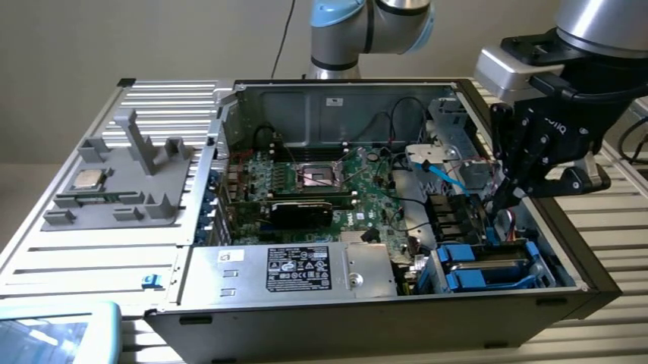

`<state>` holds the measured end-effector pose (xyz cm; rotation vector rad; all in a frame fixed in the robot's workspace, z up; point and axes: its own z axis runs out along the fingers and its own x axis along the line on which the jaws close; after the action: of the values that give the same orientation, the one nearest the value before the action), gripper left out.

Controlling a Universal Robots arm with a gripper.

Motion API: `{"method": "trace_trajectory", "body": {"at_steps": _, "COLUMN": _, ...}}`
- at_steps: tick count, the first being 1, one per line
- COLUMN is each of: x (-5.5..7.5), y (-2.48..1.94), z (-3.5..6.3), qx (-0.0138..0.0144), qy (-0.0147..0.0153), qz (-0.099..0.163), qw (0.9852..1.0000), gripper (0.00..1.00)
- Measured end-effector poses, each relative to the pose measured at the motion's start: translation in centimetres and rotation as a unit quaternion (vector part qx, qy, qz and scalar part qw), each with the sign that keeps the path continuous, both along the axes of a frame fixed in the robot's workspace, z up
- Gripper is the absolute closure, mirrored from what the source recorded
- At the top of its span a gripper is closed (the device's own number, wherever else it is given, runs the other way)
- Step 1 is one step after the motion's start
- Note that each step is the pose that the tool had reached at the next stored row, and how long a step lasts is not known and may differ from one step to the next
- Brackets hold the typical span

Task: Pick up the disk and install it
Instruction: 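Insert the second disk wire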

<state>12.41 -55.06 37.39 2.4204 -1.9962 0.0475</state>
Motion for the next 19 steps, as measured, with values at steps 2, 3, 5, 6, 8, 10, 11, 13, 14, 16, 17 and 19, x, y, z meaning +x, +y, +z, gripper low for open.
{"method": "trace_trajectory", "body": {"at_steps": 2, "x": 0.0, "y": 0.0, "z": 0.0, "qx": 0.0005, "qy": 0.0, "qz": 0.018, "qw": 0.9998, "gripper": 0.89}}
{"method": "trace_trajectory", "body": {"at_steps": 3, "x": 0.0, "y": 0.0, "z": 0.01, "qx": 0.0008, "qy": 0.0, "qz": 0.027, "qw": 0.9996, "gripper": 0.89}}
{"method": "trace_trajectory", "body": {"at_steps": 5, "x": 0.0, "y": 0.0, "z": 0.0, "qx": 0.0014, "qy": 0.0, "qz": 0.045, "qw": 0.999, "gripper": 0.89}}
{"method": "trace_trajectory", "body": {"at_steps": 6, "x": 0.0, "y": 0.0, "z": 0.0, "qx": 0.0018, "qy": 0.0, "qz": 0.054, "qw": 0.9985, "gripper": 0.89}}
{"method": "trace_trajectory", "body": {"at_steps": 8, "x": 0.0, "y": 0.0, "z": -0.01, "qx": 0.0025, "qy": 0.0, "qz": 0.072, "qw": 0.9974, "gripper": 0.89}}
{"method": "trace_trajectory", "body": {"at_steps": 10, "x": 0.0, "y": 0.0, "z": -0.01, "qx": 0.0033, "qy": 0.0, "qz": 0.091, "qw": 0.9959, "gripper": 0.89}}
{"method": "trace_trajectory", "body": {"at_steps": 11, "x": 0.0, "y": 0.0, "z": -0.01, "qx": 0.0039, "qy": 0.0, "qz": 0.1, "qw": 0.995, "gripper": 0.89}}
{"method": "trace_trajectory", "body": {"at_steps": 13, "x": 0.0, "y": 0.0, "z": -0.01, "qx": 0.0049, "qy": -0.0001, "qz": 0.118, "qw": 0.993, "gripper": 0.89}}
{"method": "trace_trajectory", "body": {"at_steps": 14, "x": 0.0, "y": 0.0, "z": -0.01, "qx": 0.0055, "qy": -0.0001, "qz": 0.127, "qw": 0.9919, "gripper": 0.89}}
{"method": "trace_trajectory", "body": {"at_steps": 16, "x": 0.0, "y": 0.0, "z": -0.02, "qx": 0.0069, "qy": -0.0002, "qz": 0.145, "qw": 0.9895, "gripper": 0.89}}
{"method": "trace_trajectory", "body": {"at_steps": 17, "x": 0.0, "y": 0.0, "z": -0.02, "qx": 0.0077, "qy": -0.0003, "qz": 0.154, "qw": 0.9881, "gripper": 0.89}}
{"method": "trace_trajectory", "body": {"at_steps": 19, "x": 0.0, "y": 0.0, "z": -0.02, "qx": 0.0093, "qy": -0.0004, "qz": 0.172, "qw": 0.985, "gripper": 0.89}}
